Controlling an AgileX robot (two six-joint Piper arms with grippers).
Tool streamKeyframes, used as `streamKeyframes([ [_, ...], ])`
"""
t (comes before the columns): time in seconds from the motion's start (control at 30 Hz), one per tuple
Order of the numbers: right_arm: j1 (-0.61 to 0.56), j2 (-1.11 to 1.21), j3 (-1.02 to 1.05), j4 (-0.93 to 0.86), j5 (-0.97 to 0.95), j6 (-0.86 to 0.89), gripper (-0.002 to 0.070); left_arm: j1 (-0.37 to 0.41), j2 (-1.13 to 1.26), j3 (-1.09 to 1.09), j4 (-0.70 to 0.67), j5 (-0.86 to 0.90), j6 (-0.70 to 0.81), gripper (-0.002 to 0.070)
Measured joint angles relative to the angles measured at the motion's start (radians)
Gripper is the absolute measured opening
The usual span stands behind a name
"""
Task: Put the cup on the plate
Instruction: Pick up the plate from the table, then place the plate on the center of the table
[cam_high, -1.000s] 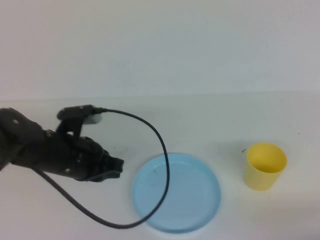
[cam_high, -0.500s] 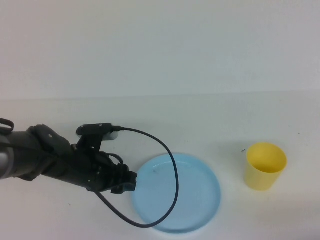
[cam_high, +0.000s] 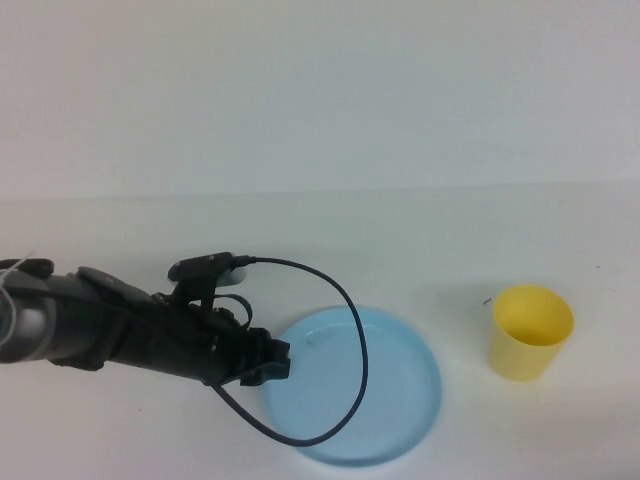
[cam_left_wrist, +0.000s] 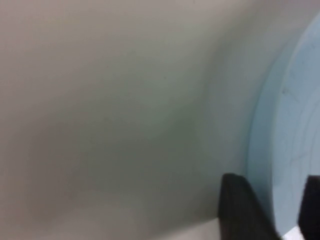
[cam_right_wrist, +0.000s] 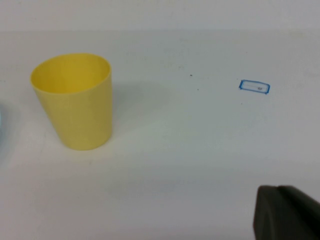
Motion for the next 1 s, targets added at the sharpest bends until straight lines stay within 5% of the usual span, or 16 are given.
streamKeyframes([
  [0.13, 0.000, 0.000, 0.000, 0.000, 0.000, 0.000, 0.0000, 0.000, 0.006, 0.000, 0.000, -0.003, 0.032, 0.0095],
  [0.27, 0.000, 0.000, 0.000, 0.000, 0.000, 0.000, 0.0000, 0.000, 0.006, 0.000, -0.003, -0.011, 0.042, 0.0021],
  [1.0, 0.000, 0.000, 0.000, 0.000, 0.000, 0.000, 0.0000, -0.055, -0.004, -0.248, -0.035, -0.016, 0.018, 0.0007],
])
